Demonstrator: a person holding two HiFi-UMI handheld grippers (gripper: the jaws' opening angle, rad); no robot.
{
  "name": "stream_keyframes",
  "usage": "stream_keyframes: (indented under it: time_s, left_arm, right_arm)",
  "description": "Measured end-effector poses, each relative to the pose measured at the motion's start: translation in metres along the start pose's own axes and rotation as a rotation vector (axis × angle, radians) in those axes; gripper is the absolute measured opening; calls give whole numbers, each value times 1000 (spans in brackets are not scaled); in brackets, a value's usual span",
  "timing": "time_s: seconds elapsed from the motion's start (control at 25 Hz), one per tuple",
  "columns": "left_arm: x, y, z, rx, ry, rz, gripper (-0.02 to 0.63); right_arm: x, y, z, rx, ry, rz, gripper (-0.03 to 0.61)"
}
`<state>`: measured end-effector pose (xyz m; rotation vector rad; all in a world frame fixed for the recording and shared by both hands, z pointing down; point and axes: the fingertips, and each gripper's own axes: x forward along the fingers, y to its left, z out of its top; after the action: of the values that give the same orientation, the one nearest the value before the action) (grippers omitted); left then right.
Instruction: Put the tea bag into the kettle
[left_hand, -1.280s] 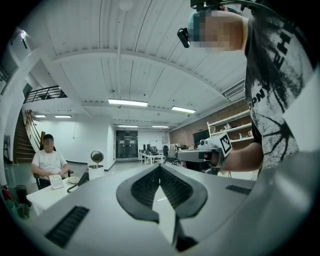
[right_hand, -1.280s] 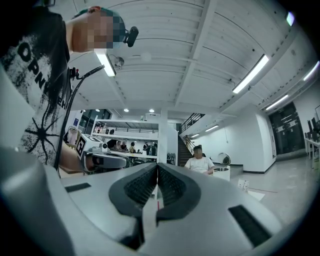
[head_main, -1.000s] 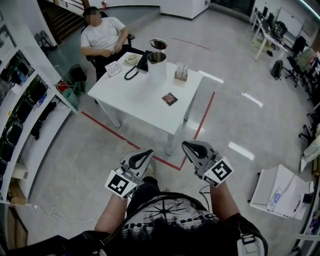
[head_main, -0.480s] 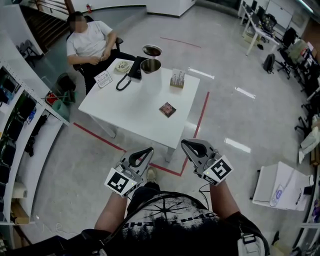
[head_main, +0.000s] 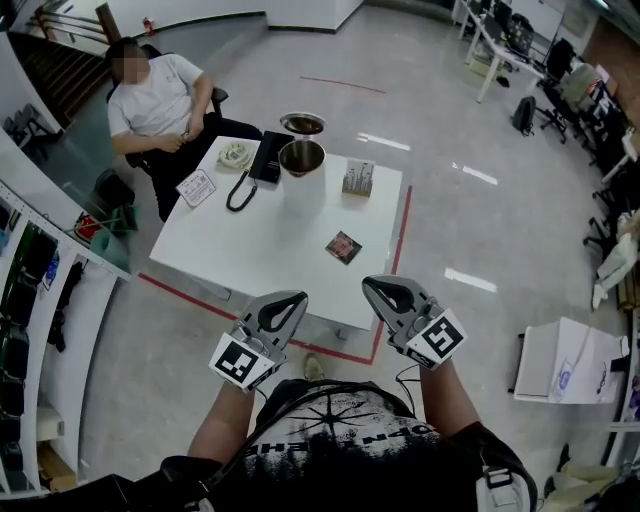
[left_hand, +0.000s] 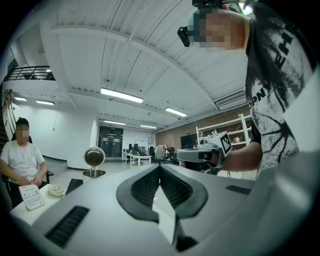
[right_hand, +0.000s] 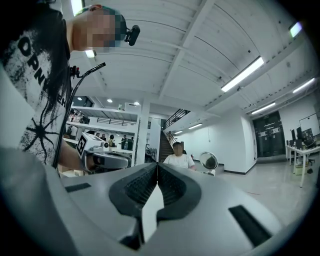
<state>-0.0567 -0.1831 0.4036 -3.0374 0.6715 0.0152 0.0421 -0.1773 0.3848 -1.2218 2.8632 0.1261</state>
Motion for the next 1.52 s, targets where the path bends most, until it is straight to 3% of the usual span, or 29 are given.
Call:
stream_keyframes:
  time_s: [0.4, 0.8, 1.08, 1.52]
  left_arm:
    - [23, 71, -6, -30, -17, -87, 12]
    - [48, 91, -19, -63, -14, -147, 12]
    - [73, 99, -25, -83, 4, -116, 12]
    - [124, 109, -44, -126, 31, -24, 12]
  right_arm:
    - [62, -38, -14, 3, 25, -85, 11]
    - [76, -62, -29, 6, 77, -125, 11]
    - [77, -95, -37, 20, 117, -115, 11]
    - [76, -151, -101, 57, 275, -6, 12]
